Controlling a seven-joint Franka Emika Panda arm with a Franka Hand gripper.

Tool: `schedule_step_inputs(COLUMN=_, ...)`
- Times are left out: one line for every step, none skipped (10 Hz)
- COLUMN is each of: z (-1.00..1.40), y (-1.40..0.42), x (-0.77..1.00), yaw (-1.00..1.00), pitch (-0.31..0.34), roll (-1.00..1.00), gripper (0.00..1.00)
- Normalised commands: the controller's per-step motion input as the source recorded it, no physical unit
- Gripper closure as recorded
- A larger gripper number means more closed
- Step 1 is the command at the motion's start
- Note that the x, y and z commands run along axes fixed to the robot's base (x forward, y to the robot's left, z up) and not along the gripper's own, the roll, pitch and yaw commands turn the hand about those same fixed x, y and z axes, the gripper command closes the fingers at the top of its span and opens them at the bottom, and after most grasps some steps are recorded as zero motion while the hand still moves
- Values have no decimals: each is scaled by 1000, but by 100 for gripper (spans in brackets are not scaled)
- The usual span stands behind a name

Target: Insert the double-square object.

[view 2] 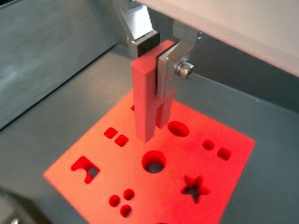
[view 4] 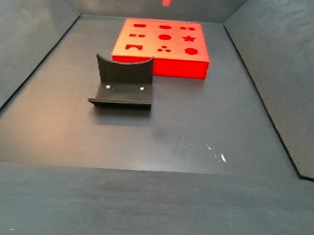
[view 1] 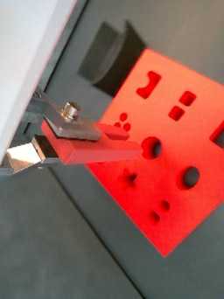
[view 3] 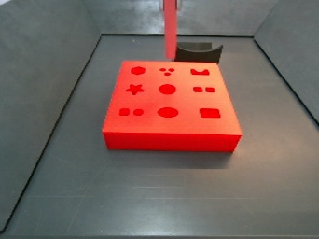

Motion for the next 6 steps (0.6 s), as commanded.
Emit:
schedule_step_inputs(z=-423, y=23, x=469, yaw=-594, pitch=0, roll=0, gripper=100)
schedule_step_inputs(z=-460, y=0, x=531, yaw=-357, pitch=227, roll=59, gripper=100)
schedule_step_inputs(z=-391, y=0, x=423, yaw=-297, pitch=383, roll=31, gripper=100)
schedule_step_inputs(z=-320, y=0, x=280, yaw=-394, pitch=403, roll=0, gripper=100)
schedule_step_inputs(z=-343, y=0, x=277, yaw=-477, pitch=319, roll=4, gripper=100)
schedule_step_inputs(z=-320, y=0, x=289, yaw=-486, pitch=301, roll=13, gripper=100)
